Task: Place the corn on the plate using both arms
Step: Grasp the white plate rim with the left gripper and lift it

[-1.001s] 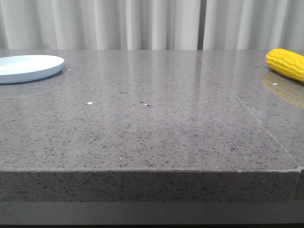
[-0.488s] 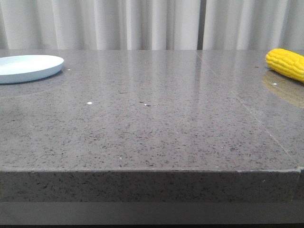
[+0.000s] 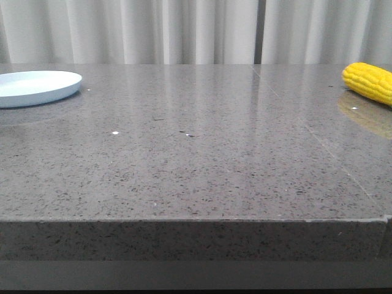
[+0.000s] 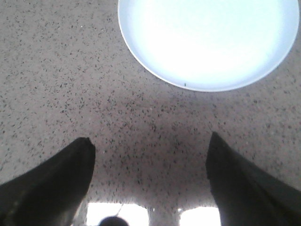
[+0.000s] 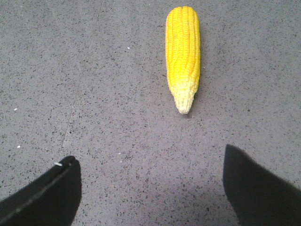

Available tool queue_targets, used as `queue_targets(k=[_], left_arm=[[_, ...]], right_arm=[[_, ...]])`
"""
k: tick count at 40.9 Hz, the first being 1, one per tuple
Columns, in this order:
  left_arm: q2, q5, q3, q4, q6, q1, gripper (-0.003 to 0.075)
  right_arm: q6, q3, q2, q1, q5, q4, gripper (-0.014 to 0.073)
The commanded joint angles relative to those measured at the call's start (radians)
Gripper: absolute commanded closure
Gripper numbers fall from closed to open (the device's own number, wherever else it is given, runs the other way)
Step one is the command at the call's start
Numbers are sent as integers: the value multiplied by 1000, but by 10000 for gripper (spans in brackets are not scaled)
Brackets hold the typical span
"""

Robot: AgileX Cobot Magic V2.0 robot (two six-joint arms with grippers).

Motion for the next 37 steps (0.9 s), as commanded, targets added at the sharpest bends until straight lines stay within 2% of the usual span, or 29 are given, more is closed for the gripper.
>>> queue_targets(k=[1,5,8,24,37], left_arm=[[44,-35,-85,-204,119,67,227],[122,-35,-128,-397,203,120,226],[174,-49,-159,-457,219,132,227],[397,-87,-338,-490,219,129,227],[472,-119,-354,-490,219,128,227]], right_arm=[[-2,-26,-2,-1,-70,-11,-42],[-2,-26,-2,-1,-70,-11,-42],[-2,-26,-2,-1,-70,-11,-42],[-2,-26,-2,-1,-70,-11,-42],[-2,-26,-2,-1,-70,-11,-42]])
